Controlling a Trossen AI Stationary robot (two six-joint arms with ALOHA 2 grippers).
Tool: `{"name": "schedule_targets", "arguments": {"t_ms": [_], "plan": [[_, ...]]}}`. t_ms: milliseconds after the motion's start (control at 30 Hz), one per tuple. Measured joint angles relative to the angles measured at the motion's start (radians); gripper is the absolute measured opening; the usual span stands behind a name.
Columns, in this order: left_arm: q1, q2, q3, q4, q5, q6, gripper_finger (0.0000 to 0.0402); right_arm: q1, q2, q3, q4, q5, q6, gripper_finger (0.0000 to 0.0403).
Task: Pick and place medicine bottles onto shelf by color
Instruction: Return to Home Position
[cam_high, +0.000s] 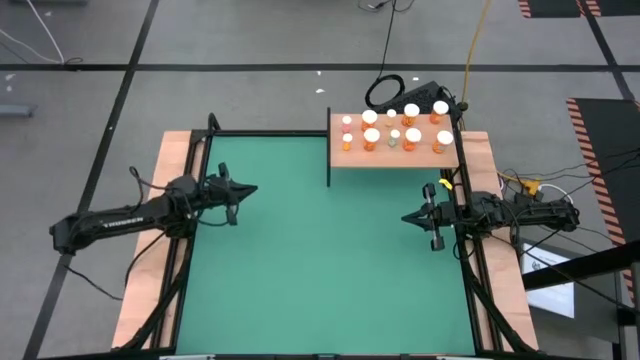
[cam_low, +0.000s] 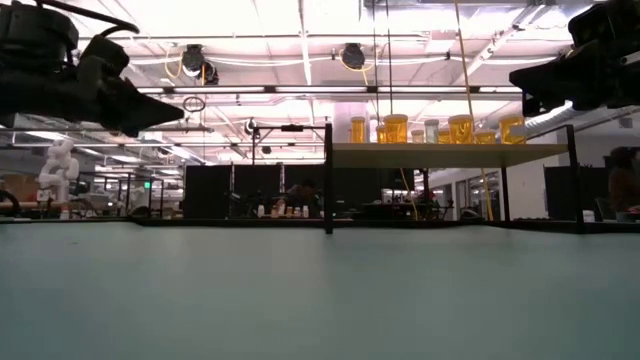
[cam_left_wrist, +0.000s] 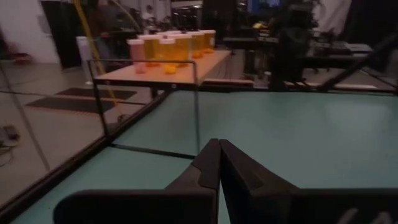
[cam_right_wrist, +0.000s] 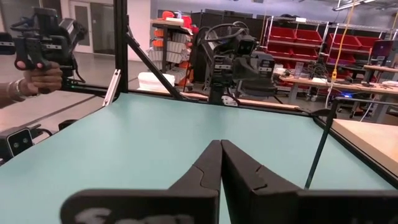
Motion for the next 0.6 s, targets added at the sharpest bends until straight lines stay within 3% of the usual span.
{"name": "schedule_targets", "arguments": {"t_ms": [200, 600], "plan": [[-0.003, -0.135, 0.0, -0.149, 0.086, 0.001, 0.0008, 0.0, 0.0, 0.0, 0.0, 0.0, 0.0, 0.0], [-0.003, -0.366, 0.0, -0.268, 0.197, -0.011, 0.001, 0.0, 0.0, 0.0, 0.0, 0.0, 0.0, 0.0]]}}
